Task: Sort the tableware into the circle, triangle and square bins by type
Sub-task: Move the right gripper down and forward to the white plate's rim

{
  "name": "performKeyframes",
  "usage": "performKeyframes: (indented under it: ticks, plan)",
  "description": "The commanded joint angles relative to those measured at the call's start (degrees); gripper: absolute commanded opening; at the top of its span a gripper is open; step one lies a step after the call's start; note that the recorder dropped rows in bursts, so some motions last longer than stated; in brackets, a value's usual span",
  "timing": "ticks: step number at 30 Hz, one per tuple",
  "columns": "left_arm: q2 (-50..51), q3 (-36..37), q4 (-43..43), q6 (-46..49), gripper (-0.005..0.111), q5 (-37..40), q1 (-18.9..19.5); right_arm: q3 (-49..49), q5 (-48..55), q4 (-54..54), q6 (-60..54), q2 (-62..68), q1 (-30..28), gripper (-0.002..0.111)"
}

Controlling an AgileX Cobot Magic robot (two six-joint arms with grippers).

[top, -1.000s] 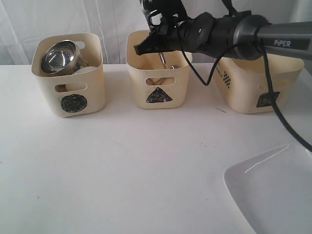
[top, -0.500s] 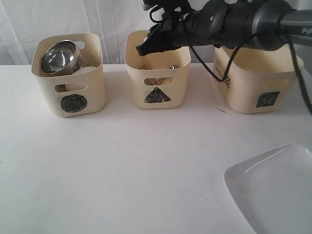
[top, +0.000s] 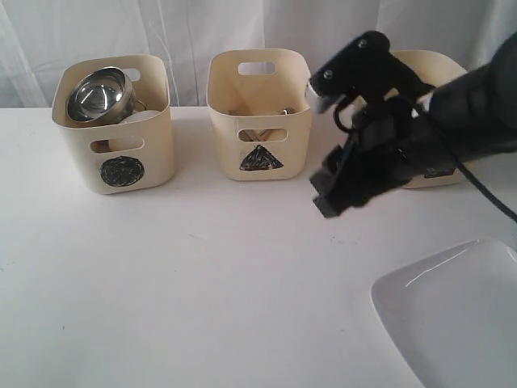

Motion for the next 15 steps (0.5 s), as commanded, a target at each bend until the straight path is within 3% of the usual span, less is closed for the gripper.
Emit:
performKeyframes:
  ticks: [1, 5, 15]
  plan:
    - [-0.3, 0.3, -0.2, -0.1, 0.000, -0.1, 0.1, 4.7, 19.9, -10.0, 10.5, -4.2, 0.5, 0.051]
    - [-0.3, 0.3, -0.2, -0.1, 0.000, -0.1, 0.1, 8.1, 28.0, -11.8, 12.2, -5.7, 4.6, 0.051]
    - [-0.3, 0.3, -0.2, -0.1, 0.000, -0.1, 0.1, 13.1, 25.1, -12.0, 21.5, -5.8, 15.7, 0.051]
